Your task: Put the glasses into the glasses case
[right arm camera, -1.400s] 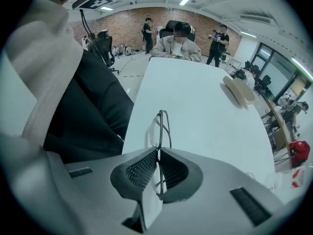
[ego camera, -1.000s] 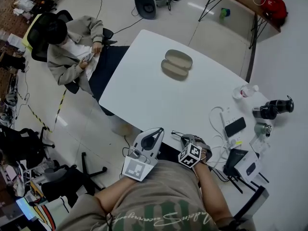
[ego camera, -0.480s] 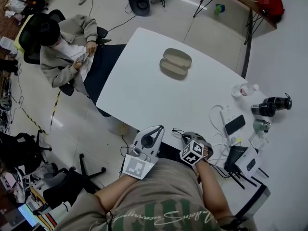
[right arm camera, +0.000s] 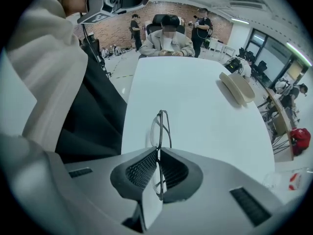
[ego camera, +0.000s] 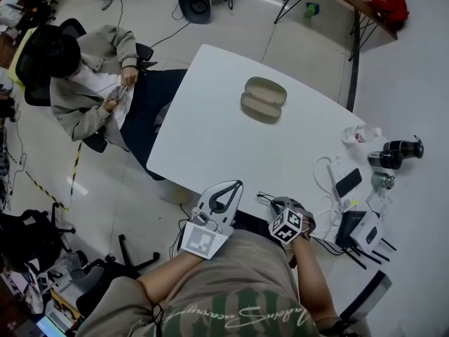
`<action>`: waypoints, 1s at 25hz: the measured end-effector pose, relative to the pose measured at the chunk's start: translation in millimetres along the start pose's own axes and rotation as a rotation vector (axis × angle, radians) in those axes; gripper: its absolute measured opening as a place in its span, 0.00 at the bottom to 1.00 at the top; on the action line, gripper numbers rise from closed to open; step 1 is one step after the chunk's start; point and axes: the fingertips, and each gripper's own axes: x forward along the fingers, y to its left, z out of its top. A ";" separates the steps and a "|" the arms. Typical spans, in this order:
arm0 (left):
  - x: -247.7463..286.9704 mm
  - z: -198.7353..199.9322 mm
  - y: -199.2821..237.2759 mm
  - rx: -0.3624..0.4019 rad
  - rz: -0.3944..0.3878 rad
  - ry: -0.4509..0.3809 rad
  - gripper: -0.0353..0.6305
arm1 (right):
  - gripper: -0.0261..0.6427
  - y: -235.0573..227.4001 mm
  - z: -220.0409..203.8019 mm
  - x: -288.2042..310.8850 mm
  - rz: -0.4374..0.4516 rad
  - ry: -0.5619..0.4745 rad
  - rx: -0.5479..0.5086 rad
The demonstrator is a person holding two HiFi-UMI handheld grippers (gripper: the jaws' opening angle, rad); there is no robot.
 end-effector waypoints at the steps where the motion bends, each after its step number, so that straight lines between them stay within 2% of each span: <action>1: -2.5 2.1 4.1 -0.004 -0.007 0.000 0.06 | 0.09 3.3 2.6 -0.2 0.005 0.008 0.009; 6: -7.2 7.6 26.2 -0.054 -0.040 -0.006 0.06 | 0.09 9.0 32.4 -1.2 0.001 -0.010 0.078; 14: -10.3 11.1 49.4 -0.097 -0.108 -0.013 0.06 | 0.09 20.5 62.2 9.8 -0.002 0.018 0.097; 16: -10.5 11.0 54.2 -0.088 -0.129 -0.014 0.06 | 0.09 20.6 67.2 11.8 -0.008 0.029 0.100; 19: -11.4 14.7 63.4 -0.014 -0.168 -0.036 0.06 | 0.09 21.1 74.8 12.3 -0.018 0.035 0.120; 23: -18.2 4.7 78.1 -0.081 -0.151 0.011 0.06 | 0.09 27.0 86.3 14.5 -0.019 0.031 0.137; 25: -16.1 5.4 81.7 -0.086 -0.150 0.006 0.06 | 0.09 30.7 92.6 19.4 -0.012 0.032 0.130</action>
